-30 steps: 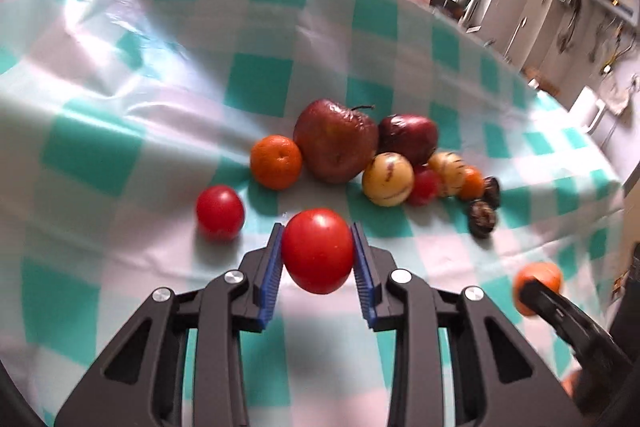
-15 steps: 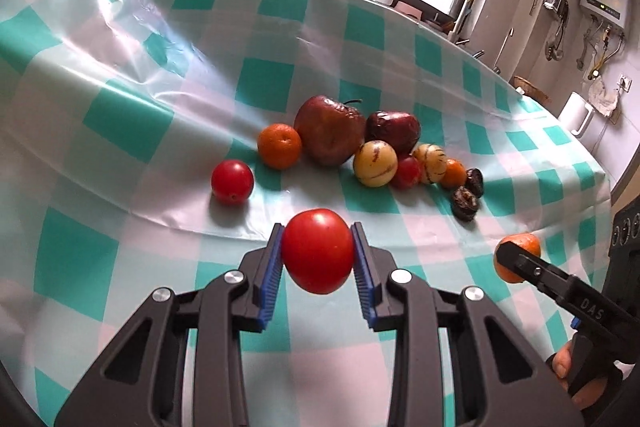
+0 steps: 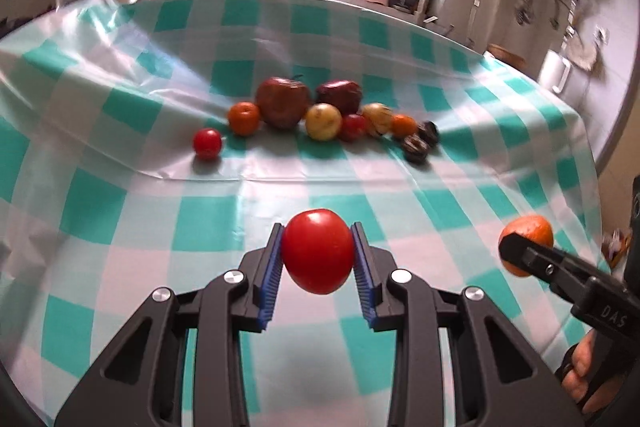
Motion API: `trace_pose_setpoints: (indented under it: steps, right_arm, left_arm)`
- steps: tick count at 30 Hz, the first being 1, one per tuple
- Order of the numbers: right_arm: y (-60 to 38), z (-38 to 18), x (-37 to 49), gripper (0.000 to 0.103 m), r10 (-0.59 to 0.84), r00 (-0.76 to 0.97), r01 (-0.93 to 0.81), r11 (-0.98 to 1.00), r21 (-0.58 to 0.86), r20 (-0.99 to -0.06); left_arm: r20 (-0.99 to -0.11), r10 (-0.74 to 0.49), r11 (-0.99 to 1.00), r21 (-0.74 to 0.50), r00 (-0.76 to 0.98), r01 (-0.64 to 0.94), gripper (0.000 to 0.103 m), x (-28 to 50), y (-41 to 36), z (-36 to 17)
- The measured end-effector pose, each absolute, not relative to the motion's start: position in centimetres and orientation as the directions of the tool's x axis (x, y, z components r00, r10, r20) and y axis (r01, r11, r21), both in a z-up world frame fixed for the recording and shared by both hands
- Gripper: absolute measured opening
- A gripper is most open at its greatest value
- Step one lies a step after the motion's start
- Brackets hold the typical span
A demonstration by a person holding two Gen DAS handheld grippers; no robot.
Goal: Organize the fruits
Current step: 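Carry the orange and the red tomato off the table toward the bin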
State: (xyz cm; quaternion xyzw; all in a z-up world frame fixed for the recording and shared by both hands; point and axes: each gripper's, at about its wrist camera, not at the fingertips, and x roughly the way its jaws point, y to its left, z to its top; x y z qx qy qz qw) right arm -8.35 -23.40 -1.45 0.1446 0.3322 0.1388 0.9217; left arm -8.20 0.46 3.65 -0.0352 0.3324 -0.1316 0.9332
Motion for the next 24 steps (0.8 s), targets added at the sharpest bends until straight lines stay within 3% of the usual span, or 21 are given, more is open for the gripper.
trace_pose_setpoints:
  steps: [24]
  right_arm:
    - [-33.2,-3.9,-18.2,0.045,0.24,0.79,-0.016,0.928,0.373,-0.564]
  left_arm:
    - [-0.662,-0.301,0.901,0.04,0.687,0.433,0.033,-14.3,-9.4,2.2]
